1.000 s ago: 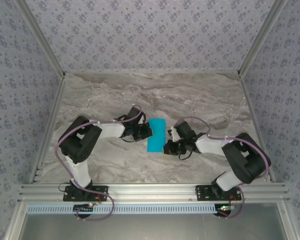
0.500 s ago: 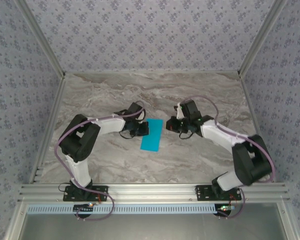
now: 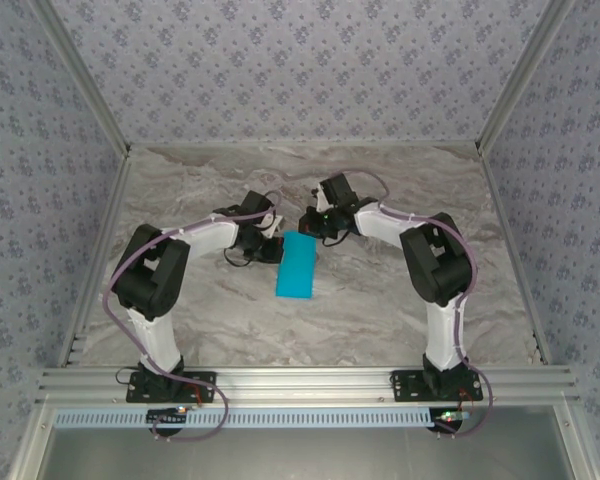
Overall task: Fold a paper plane with a square sheet of paper (pick it up from the middle)
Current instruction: First fold in half a square sheet of paper at the center of the table.
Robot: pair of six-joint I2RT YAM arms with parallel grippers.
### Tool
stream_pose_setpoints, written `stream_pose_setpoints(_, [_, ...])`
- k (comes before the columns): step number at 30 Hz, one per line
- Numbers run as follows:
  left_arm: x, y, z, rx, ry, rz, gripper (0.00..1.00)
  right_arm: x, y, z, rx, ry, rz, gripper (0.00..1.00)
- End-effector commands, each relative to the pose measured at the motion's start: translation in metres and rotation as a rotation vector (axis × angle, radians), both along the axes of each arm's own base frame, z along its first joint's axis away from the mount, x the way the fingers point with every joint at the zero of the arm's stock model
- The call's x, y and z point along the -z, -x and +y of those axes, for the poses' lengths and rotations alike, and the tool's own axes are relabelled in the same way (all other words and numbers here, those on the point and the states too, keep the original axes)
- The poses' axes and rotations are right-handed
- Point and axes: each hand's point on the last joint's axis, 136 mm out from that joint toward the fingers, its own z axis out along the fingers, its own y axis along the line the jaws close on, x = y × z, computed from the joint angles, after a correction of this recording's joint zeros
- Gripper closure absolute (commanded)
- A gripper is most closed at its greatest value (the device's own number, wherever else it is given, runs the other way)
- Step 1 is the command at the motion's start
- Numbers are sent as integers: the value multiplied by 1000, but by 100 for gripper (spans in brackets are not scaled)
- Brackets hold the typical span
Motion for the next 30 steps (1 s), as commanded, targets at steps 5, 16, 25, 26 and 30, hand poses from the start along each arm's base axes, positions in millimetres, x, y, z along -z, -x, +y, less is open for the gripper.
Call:
stream_pose_setpoints(5, [-36,-15,9,-139,6,-64,100,41,6,-8,25,111,109,100])
stream_pose_setpoints(16, [-82,-5,32,-384,78,-145,100,34,9,-13,29,91,90,100])
stream_pose_setpoints(25, [-122,23,-13,-352,344,-153,94,0,34,-30,-20,-105,41,100])
stream_pose_setpoints(26, [-120,26,-18,-347,357,-143,94,2,41,-32,-25,-109,52,100])
stream_pose_setpoints(30, [-114,34,-39,-321,394,-105,94,18,61,-36,-43,-114,88,100])
